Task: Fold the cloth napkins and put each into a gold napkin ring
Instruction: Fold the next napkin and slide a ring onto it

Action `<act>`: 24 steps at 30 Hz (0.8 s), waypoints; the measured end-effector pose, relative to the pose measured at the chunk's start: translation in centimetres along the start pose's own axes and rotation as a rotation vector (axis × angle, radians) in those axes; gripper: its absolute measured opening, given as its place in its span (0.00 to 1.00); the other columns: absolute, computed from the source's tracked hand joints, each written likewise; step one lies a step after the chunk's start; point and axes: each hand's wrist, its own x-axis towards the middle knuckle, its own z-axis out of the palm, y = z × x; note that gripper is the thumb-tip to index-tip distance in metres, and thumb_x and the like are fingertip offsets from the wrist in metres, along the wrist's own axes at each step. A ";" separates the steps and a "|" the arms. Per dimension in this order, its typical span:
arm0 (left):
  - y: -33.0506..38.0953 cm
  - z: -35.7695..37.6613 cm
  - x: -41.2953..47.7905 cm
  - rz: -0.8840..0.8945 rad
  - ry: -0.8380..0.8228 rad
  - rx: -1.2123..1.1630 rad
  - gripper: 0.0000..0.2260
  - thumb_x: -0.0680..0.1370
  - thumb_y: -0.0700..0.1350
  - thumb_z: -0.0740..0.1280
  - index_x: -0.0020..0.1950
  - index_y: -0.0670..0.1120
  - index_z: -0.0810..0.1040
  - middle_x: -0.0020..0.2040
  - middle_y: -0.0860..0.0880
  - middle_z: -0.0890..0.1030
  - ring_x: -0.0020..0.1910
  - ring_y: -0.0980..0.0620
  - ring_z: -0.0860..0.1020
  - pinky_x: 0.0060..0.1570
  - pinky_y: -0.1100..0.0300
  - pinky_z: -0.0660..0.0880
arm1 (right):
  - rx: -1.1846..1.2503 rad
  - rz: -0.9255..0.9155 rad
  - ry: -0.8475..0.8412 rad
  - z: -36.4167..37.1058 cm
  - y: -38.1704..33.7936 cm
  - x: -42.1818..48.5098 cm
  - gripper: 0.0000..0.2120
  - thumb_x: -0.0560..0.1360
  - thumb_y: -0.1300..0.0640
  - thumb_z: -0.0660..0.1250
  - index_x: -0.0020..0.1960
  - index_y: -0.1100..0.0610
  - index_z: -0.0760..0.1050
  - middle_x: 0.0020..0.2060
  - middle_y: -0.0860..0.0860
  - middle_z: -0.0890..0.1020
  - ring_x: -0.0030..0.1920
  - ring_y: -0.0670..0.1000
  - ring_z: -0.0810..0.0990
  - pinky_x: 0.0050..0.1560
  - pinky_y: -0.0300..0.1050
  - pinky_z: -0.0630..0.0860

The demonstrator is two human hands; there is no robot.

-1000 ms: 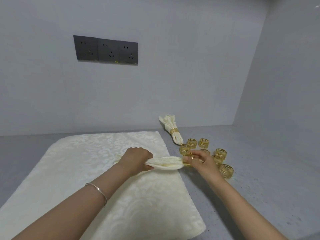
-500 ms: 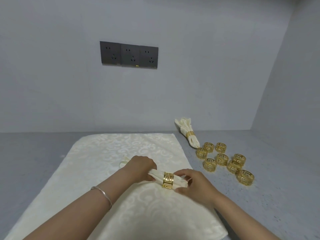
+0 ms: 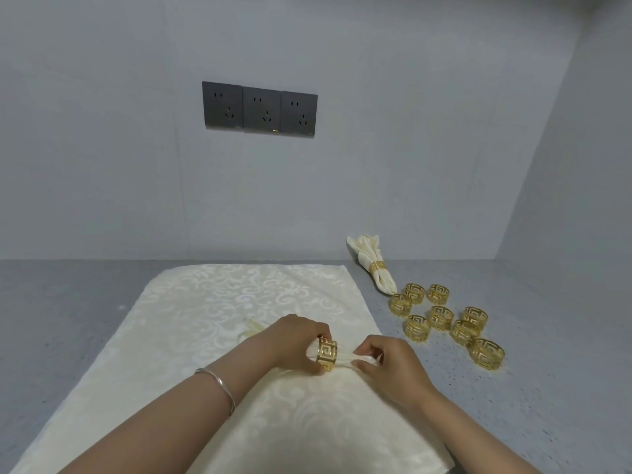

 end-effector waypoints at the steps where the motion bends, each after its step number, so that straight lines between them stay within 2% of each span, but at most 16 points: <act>1: -0.3 -0.3 0.0 -0.009 -0.011 0.003 0.19 0.71 0.55 0.72 0.59 0.53 0.74 0.52 0.54 0.80 0.50 0.52 0.76 0.47 0.60 0.68 | -0.003 0.007 -0.001 -0.4 0.2 0.0 0.04 0.69 0.55 0.74 0.39 0.47 0.81 0.33 0.42 0.81 0.36 0.43 0.77 0.34 0.34 0.68; 5: -0.5 -1.3 0.2 -0.015 -0.058 0.105 0.21 0.72 0.54 0.72 0.63 0.53 0.74 0.55 0.52 0.79 0.53 0.50 0.75 0.45 0.61 0.63 | -0.009 0.028 0.004 -1.1 0.2 -0.3 0.05 0.69 0.56 0.74 0.38 0.47 0.81 0.32 0.42 0.81 0.36 0.40 0.76 0.33 0.33 0.67; 8: 0.2 -1.6 1.1 0.051 -0.066 0.317 0.19 0.74 0.51 0.70 0.64 0.52 0.73 0.56 0.49 0.78 0.55 0.48 0.75 0.46 0.60 0.61 | 0.032 0.058 -0.011 -0.5 0.0 -0.9 0.07 0.69 0.57 0.74 0.37 0.48 0.79 0.32 0.45 0.81 0.32 0.41 0.75 0.33 0.33 0.68; 10: 0.5 -1.5 1.9 0.123 -0.033 0.471 0.20 0.75 0.48 0.68 0.67 0.52 0.71 0.60 0.49 0.77 0.62 0.48 0.71 0.57 0.58 0.62 | 0.069 0.065 -0.055 0.0 -0.1 -1.5 0.07 0.67 0.56 0.75 0.37 0.50 0.77 0.32 0.48 0.79 0.31 0.42 0.73 0.34 0.35 0.68; 12: 0.2 -1.3 2.1 0.172 -0.005 0.540 0.27 0.76 0.46 0.68 0.73 0.53 0.64 0.70 0.50 0.70 0.71 0.49 0.63 0.70 0.56 0.53 | 0.110 0.070 -0.129 0.4 -0.3 -2.0 0.11 0.65 0.52 0.76 0.38 0.52 0.74 0.31 0.47 0.76 0.30 0.42 0.70 0.34 0.38 0.67; 13: -0.1 -1.2 1.8 0.163 0.020 0.523 0.31 0.76 0.47 0.69 0.76 0.54 0.59 0.74 0.51 0.64 0.74 0.49 0.57 0.74 0.54 0.48 | 0.126 0.075 -0.169 0.5 -0.6 -2.2 0.14 0.64 0.49 0.77 0.37 0.52 0.72 0.29 0.46 0.74 0.30 0.42 0.69 0.34 0.39 0.66; 14: -0.3 -1.1 1.3 0.128 0.063 0.465 0.36 0.75 0.49 0.70 0.78 0.54 0.54 0.76 0.52 0.59 0.76 0.50 0.53 0.75 0.53 0.45 | 0.142 0.093 -0.196 0.6 -0.8 -2.3 0.16 0.63 0.46 0.77 0.37 0.52 0.71 0.28 0.45 0.73 0.29 0.42 0.68 0.34 0.39 0.66; 16: -0.8 -0.4 0.1 -0.008 0.227 0.268 0.40 0.74 0.52 0.70 0.78 0.52 0.48 0.77 0.52 0.55 0.76 0.50 0.54 0.74 0.55 0.51 | 0.183 0.146 -0.175 0.6 -1.1 -1.9 0.19 0.64 0.41 0.74 0.35 0.51 0.69 0.27 0.44 0.71 0.29 0.43 0.67 0.33 0.39 0.65; 18: -1.0 0.5 -0.9 -0.243 0.375 0.016 0.36 0.76 0.53 0.68 0.77 0.47 0.52 0.75 0.49 0.59 0.71 0.49 0.63 0.66 0.59 0.63 | 0.198 0.180 -0.080 0.5 -1.2 -0.6 0.18 0.70 0.40 0.70 0.35 0.53 0.69 0.28 0.45 0.70 0.30 0.44 0.67 0.34 0.40 0.65; 19: -1.1 0.8 -1.1 -0.374 0.386 -0.139 0.32 0.77 0.53 0.66 0.74 0.45 0.56 0.71 0.48 0.64 0.67 0.49 0.68 0.59 0.59 0.67 | 0.208 0.204 -0.047 0.4 -1.2 0.4 0.18 0.72 0.41 0.68 0.36 0.54 0.69 0.30 0.47 0.72 0.30 0.45 0.69 0.35 0.41 0.65; 20: -1.2 1.0 -1.1 -0.471 0.352 -0.293 0.26 0.78 0.54 0.64 0.70 0.43 0.61 0.65 0.47 0.69 0.62 0.49 0.72 0.53 0.60 0.69 | 0.235 0.236 -0.039 0.3 -1.3 1.4 0.17 0.74 0.43 0.66 0.39 0.56 0.71 0.33 0.49 0.75 0.32 0.46 0.71 0.35 0.41 0.67; 22: -1.3 1.2 -0.8 -0.507 0.240 -0.523 0.16 0.79 0.57 0.61 0.54 0.43 0.71 0.48 0.46 0.75 0.46 0.48 0.75 0.44 0.61 0.67 | 0.323 0.317 -0.069 0.3 -1.5 3.2 0.17 0.76 0.45 0.64 0.44 0.60 0.72 0.40 0.52 0.81 0.32 0.48 0.76 0.33 0.39 0.71; 24: -1.0 1.4 -0.2 -0.465 0.213 -0.636 0.19 0.80 0.57 0.58 0.40 0.43 0.71 0.39 0.45 0.75 0.37 0.49 0.72 0.38 0.60 0.65 | 0.358 0.351 -0.087 0.6 -1.9 4.4 0.18 0.76 0.44 0.65 0.44 0.59 0.73 0.40 0.52 0.83 0.32 0.47 0.79 0.29 0.37 0.72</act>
